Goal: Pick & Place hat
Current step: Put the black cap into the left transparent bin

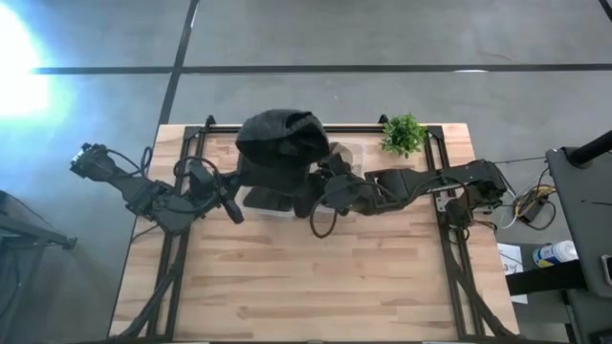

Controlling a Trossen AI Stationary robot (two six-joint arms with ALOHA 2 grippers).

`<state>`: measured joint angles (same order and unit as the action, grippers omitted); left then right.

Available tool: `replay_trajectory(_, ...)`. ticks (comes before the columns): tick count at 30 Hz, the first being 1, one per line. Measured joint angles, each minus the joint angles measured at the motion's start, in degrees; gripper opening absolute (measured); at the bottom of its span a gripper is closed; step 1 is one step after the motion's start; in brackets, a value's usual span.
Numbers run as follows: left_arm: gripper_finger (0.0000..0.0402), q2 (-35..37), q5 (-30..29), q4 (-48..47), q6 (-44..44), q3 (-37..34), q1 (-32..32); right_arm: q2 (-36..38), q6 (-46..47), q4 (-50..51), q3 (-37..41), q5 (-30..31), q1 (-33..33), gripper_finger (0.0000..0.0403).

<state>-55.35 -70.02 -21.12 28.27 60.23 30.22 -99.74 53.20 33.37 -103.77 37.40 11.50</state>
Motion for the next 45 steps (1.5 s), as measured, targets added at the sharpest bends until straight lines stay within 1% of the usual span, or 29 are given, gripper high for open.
replay_trajectory(2, 0.0009, -0.18, -0.01, 0.01, -3.46, 0.0, 0.0, 0.01, -0.3, 1.59, 0.0, -0.02, -0.04, 0.0171)
replay_trajectory(4, 0.0009, -0.3, -1.46, -0.06, -8.57, 0.03, 0.0, 0.45, -0.34, 5.82, 0.0, -0.04, -0.04, 0.0171)
replay_trajectory(6, 0.0008, -0.39, -3.24, -0.07, -14.08, 0.25, -0.12, 0.93, 0.19, 11.85, -0.04, -0.19, 0.16, 0.0171)
replay_trajectory(9, 0.0007, -0.37, -6.62, 0.14, -22.11, 1.14, -0.82, 1.82, 2.06, 23.85, -0.04, -0.4, 0.71, 0.0171)
replay_trajectory(11, 0.0006, -0.35, -7.45, 0.14, -27.05, 1.86, -1.13, 2.33, 2.59, 31.61, -0.04, -0.56, 1.43, 0.0171)
replay_trajectory(13, 0.0006, -0.63, -9.26, 0.17, -35.15, 2.32, -1.19, 2.75, 1.31, 36.44, -0.02, -1.44, 2.48, 0.0171)
replay_trajectory(15, 0.0006, -1.42, -12.31, 0.15, -46.94, 2.29, -1.38, 3.72, -3.69, 36.74, -0.02, -2.98, 3.94, 0.0171)
replay_trajectory(16, 0.0006, -2.04, -12.89, -0.05, -53.1, 2.09, -1.6, 4.07, -7.16, 35.57, -0.05, -3.28, 4.71, 0.0171)
replay_trajectory(19, 0.0006, -4.58, -12.15, -1.82, -69.12, 1.0, -2.51, 4.12, -18.05, 31.56, -2.07, -2.52, 6.44, 0.0171)
replay_trajectory(21, 0.0006, -6.36, -9.03, -5.36, -73.78, 0.48, -3.35, 3.61, -25.0, 28.37, -3.82, 0.22, 7.03, 0.0171)
replay_trajectory(22, 0.0006, -7.36, -8.39, -7.17, -75.71, 0.13, -3.85, 3.37, -28.47, 26.25, -4.58, 2.05, 7.04, 0.0171)
replay_trajectory(24, 0.0008, -9.64, -8.19, -10.82, -77.12, -0.73, -5.51, 3.08, -34.59, 23.66, -5.48, 4.76, 7.01, 0.0171)
replay_trajectory(25, 0.0008, -10.59, -8.11, -12.99, -77.26, -1.37, -6.5, 2.87, -36.13, 22.59, -5.73, 5.44, 6.99, 0.0171)
replay_trajectory(27, 0.0009, -12.0, -8.13, -17.57, -77.08, -2.82, -8.66, 2.78, -36.33, 22.33, -5.88, 6.62, 6.71, 0.0171)
replay_trajectory(29, 0.0008, -12.23, -8.45, -20.25, -76.36, -4.08, -10.68, 2.78, -34.2, 22.72, -5.84, 6.98, 6.36, 0.0171)
replay_trajectory(32, 0.0007, -10.55, -8.55, -23.08, -76.39, -5.76, -12.84, 2.8, -30.87, 24.6, -5.77, 7.32, 6.02, 0.0171)
replay_trajectory(34, 0.0007, -8.38, -8.63, -24.11, -76.47, -5.96, -13.37, 2.39, -30.45, 25.18, -5.7, 7.38, 6.01, 0.0171)
replay_trajectory(39, 0.0007, -3.27, -7.68, -26.82, -78.22, -3.89, -13.29, 1.4, -30.85, 24.96, -5.62, 7.15, 5.43, 0.0171)
replay_trajectory(43, 0.0007, -1.23, -6.18, -26.99, -79.74, -2.43, -13.31, 1.38, -30.9, 24.69, -4.82, 7.14, 2.57, 0.0171)
replay_trajectory(45, 0.0007, -1.2, -3.91, -27.16, -82.09, -2.43, -13.33, 1.38, -30.91, 24.69, -4.61, 6.31, 0.62, 0.0171)
